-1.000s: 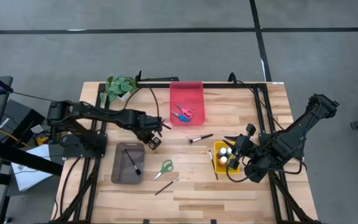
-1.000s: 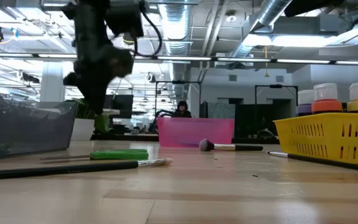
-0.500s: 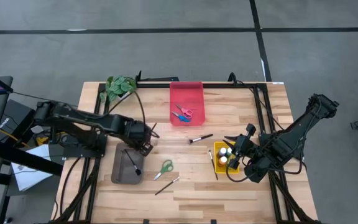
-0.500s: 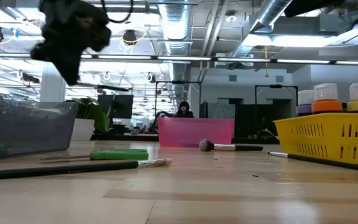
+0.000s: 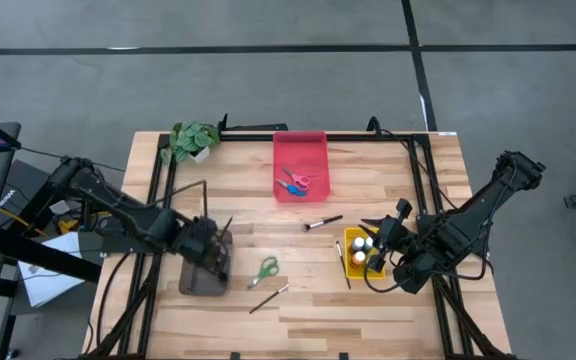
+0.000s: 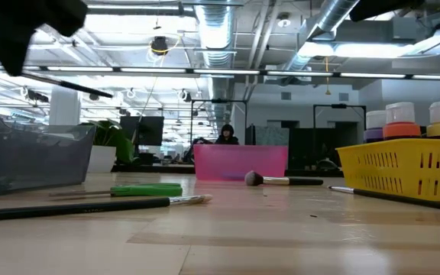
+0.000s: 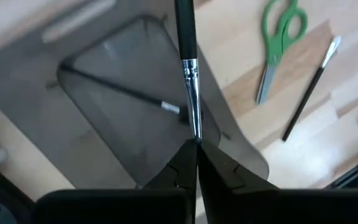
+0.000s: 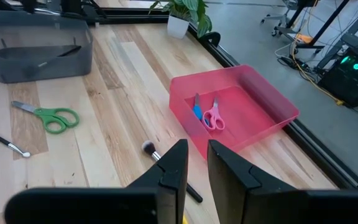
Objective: Pick & Place Paint Supplies
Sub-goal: Put the black makeup brush into the black bin
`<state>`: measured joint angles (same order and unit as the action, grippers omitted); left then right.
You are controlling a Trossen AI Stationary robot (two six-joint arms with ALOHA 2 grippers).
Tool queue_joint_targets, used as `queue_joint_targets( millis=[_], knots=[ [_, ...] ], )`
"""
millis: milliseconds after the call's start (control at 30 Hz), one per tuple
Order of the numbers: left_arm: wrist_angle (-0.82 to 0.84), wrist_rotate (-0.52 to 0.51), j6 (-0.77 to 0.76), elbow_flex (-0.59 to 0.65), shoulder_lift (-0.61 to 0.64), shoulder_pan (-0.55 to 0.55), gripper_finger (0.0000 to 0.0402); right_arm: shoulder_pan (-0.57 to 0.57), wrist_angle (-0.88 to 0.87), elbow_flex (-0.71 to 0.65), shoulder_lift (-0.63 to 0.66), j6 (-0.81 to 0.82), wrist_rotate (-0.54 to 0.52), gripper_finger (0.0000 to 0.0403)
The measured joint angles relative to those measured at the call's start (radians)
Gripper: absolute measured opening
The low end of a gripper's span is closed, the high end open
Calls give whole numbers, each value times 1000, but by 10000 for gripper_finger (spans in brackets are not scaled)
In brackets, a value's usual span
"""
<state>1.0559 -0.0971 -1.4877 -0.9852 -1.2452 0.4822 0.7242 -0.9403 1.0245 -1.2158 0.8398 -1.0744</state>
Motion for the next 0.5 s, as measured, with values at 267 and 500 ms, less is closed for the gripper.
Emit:
queue_joint_targets(
  millis=[267,500],
  knots=[
    [-1,-13,-207,0,-36,165,0,0,0,0,0,8,0,56],
    [-1,-52,-354,0,-46,265,0,0,0,0,0,10,0,56]
  ],
)
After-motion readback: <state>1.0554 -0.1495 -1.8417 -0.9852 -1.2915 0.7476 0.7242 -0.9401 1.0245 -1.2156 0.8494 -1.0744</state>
